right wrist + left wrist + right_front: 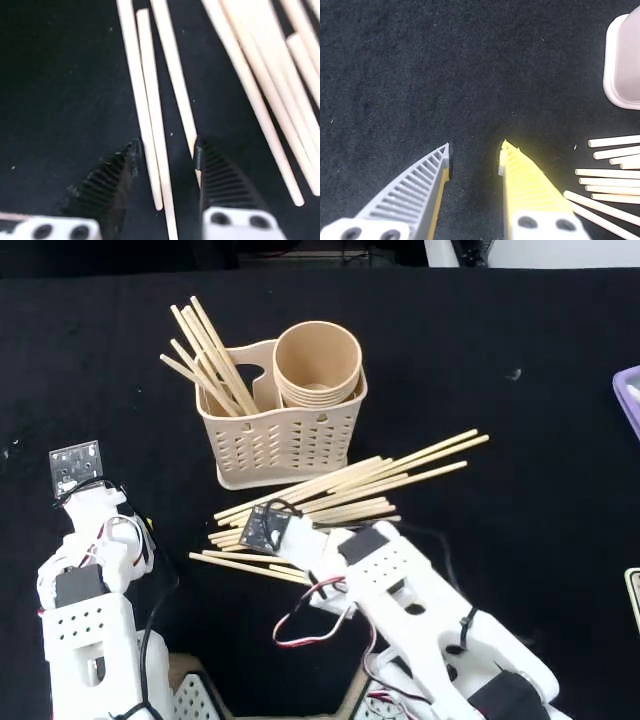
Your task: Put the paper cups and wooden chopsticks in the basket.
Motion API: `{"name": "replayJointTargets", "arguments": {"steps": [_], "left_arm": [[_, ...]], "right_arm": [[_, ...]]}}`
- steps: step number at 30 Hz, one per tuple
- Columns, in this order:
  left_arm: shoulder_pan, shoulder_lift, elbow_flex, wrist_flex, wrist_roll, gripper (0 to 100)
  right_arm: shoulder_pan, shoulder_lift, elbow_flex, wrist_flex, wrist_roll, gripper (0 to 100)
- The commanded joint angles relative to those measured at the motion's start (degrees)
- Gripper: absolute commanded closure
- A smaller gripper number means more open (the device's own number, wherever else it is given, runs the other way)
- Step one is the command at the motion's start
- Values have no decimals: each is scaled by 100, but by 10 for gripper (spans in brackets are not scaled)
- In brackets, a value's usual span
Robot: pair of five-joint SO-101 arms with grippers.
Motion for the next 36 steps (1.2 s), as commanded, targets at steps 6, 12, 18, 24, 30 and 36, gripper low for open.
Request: {"name": "replayJointTargets", "arguments": {"steps": [6, 12, 18, 24, 30, 36], "left_arm": [[-13, -53, -57, -97, 70, 830], [-13, -53, -57, -97, 62, 830], [-13, -53, -57, -97, 62, 830], [-13, -53, -66, -97, 62, 830], [-13, -53, -66, -97, 53, 830], [-13, -53, -57, -97, 53, 830]], "right_arm": [[-97, 57, 119, -149, 44, 854], [-62, 13, 57, -141, 26, 848], [-97, 22, -374, 246, -316, 801], [-88, 48, -303, 255, -299, 854], [-79, 4, -418, 290, -325, 853], [-70, 4, -875, 914, -325, 853]]}}
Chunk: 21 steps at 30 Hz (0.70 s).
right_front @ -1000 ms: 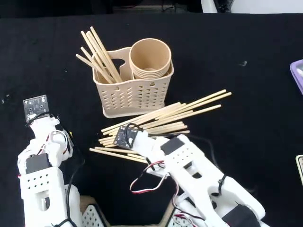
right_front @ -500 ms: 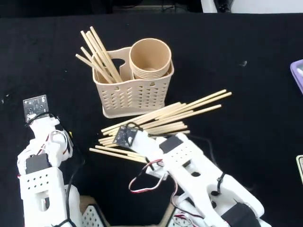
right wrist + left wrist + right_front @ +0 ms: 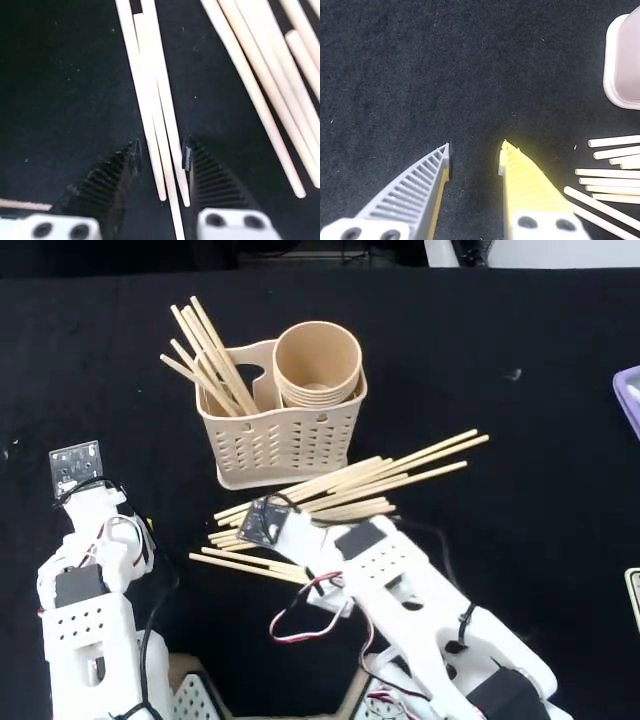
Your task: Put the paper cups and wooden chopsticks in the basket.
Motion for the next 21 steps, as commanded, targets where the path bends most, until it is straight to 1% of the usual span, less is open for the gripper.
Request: {"name": "replayJointTargets", "arguments": {"steps": [1, 7, 10, 17, 21], "left_arm": [[-13, -53, -57, -97, 53, 830], [-13, -53, -57, -97, 44, 830], [-13, -53, -66, -97, 44, 830], [-13, -53, -57, -97, 44, 830], [-13, -53, -57, -97, 44, 830]], "right_arm": [[-53, -75, -347, 273, -79, 853], [-114, -75, -198, 290, -70, 853], [-369, -75, 75, 273, -70, 853], [-448, -22, 637, -633, -44, 853], [-448, -22, 655, -677, -62, 853]]}}
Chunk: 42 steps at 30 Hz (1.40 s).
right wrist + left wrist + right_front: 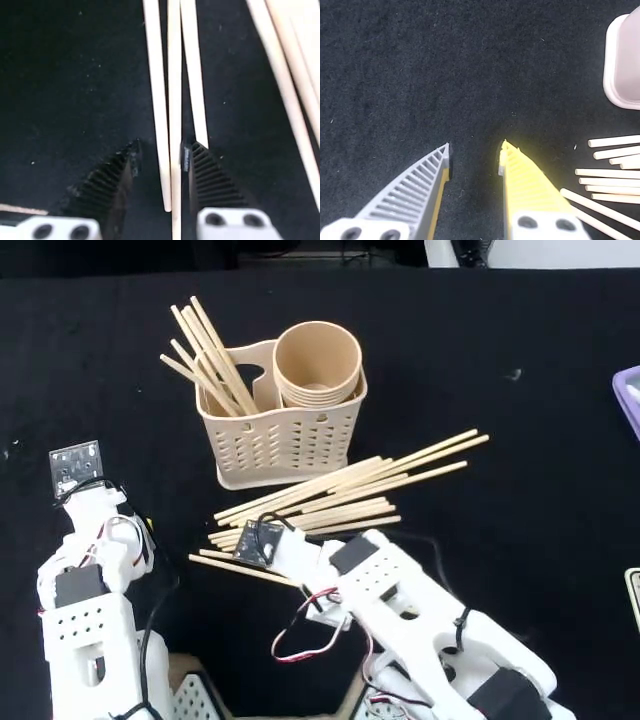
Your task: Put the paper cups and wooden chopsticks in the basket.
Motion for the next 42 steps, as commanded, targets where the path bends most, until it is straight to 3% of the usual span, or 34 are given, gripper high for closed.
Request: {"name": "replayJointTargets", "arguments": {"steps": [1, 5, 9, 23, 28, 35, 42], "left_arm": [[-13, -53, -57, -97, 44, 830], [-13, -53, -57, -97, 44, 830], [-13, -53, -57, -97, 44, 830], [-13, -53, -57, -97, 53, 830], [-13, -53, -66, -97, 62, 830], [-13, -53, -66, -97, 62, 830], [-22, -53, -66, -97, 62, 830]], "right_arm": [[-79, -22, 13, -123, -44, 853], [-79, -22, -40, -123, -53, 866], [-79, -66, -92, -132, -70, 992], [-114, -22, -4, -88, -44, 980], [-114, -22, 22, 97, -35, 861], [-114, -13, 31, 114, -26, 992], [246, -75, -418, 281, -44, 988]]}}
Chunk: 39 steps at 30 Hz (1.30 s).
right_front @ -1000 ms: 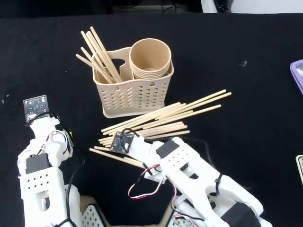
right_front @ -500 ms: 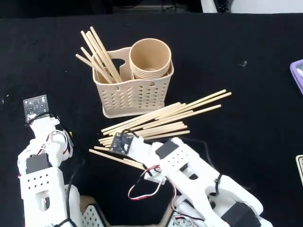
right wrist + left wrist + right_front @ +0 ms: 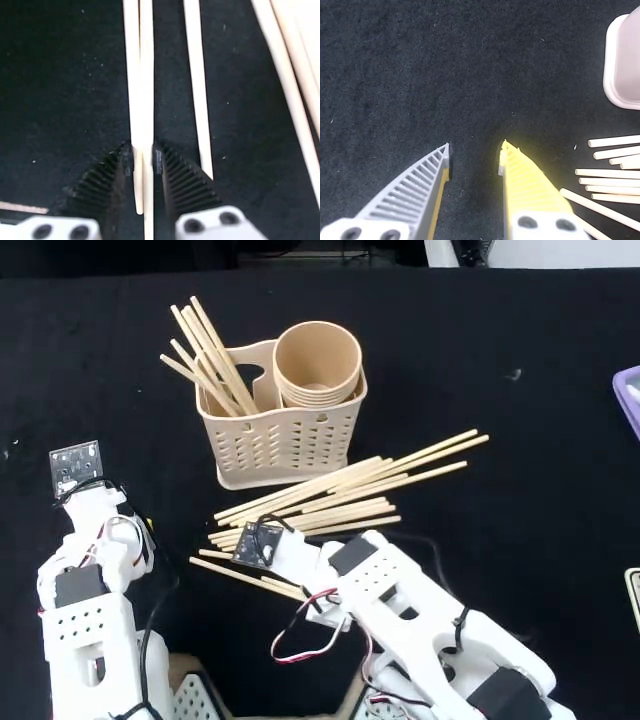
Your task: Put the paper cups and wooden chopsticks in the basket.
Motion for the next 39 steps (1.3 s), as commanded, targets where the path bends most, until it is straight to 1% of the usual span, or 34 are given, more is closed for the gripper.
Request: {"name": "replayJointTargets", "arguments": {"steps": [1, 6, 13, 17, 20, 22, 25, 28, 34, 37, 39], "left_arm": [[-22, -53, -57, -97, 62, 830], [-31, -53, -66, -97, 70, 830], [-48, -53, -66, -97, 70, 830], [-40, -53, -66, -97, 70, 830], [-22, -53, -66, -97, 70, 830], [-22, -53, -66, -97, 70, 830], [-22, -53, -57, -97, 70, 830], [-22, -53, -57, -97, 70, 830], [-22, -53, -57, -97, 62, 830], [-22, -53, -57, -97, 62, 830], [-22, -53, -57, -97, 62, 830]], "right_arm": [[387, -75, -602, 413, -35, 988], [844, -180, -1815, 1521, -18, 988], [853, -1429, -2686, 2312, -18, 988], [853, -2413, -3037, 2523, -53, 988], [844, -3134, -3284, 2295, -79, 988], [853, -3503, -3415, 1899, -246, 988], [853, -3793, -3512, 1020, -791, 988], [844, -3785, -3468, -281, -1459, 987], [844, -3415, -3116, -3279, -2875, 987], [844, -3037, -3055, -4343, -3235, 987], [844, -2695, -3055, -4888, -3297, 987]]}}
